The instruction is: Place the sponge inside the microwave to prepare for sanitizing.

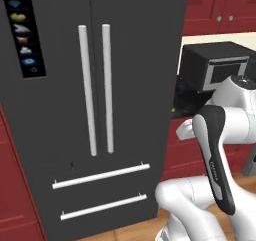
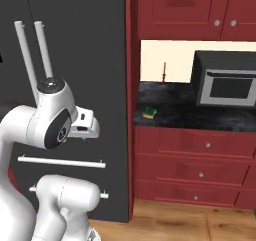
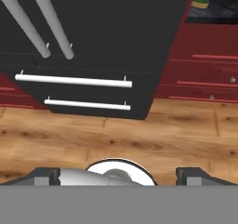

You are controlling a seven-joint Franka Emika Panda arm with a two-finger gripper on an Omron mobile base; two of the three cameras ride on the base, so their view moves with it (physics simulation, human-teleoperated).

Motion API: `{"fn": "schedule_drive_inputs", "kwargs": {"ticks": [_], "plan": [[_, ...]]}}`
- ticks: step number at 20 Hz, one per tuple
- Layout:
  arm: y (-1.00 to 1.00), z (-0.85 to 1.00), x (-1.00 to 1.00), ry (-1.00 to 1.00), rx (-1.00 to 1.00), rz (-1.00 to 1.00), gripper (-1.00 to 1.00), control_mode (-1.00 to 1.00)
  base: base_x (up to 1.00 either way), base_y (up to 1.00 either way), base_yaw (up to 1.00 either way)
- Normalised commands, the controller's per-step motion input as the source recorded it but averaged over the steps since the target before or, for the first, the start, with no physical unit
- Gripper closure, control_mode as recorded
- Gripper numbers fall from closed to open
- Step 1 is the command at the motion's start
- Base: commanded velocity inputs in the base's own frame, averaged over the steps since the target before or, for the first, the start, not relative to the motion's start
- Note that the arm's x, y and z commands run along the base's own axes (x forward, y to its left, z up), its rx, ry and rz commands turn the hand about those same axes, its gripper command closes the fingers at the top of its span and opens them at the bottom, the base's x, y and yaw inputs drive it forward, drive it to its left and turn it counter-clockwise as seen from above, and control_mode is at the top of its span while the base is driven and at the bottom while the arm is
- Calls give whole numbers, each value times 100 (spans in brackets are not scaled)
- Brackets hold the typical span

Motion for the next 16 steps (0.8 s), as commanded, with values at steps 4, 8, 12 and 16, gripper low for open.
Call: {"fn": "schedule_drive_inputs", "kwargs": {"ticks": [4, 8, 12, 16], "plan": [[0, 0, 0, 0, 0, 0, -100, 100, 26, -68, 13], [0, 0, 0, 0, 0, 0, -100, 100, 25, -76, 11], [0, 0, 0, 0, 0, 0, -100, 100, 15, -64, -6], [0, 0, 0, 0, 0, 0, -100, 100, 22, -43, -16]]}}
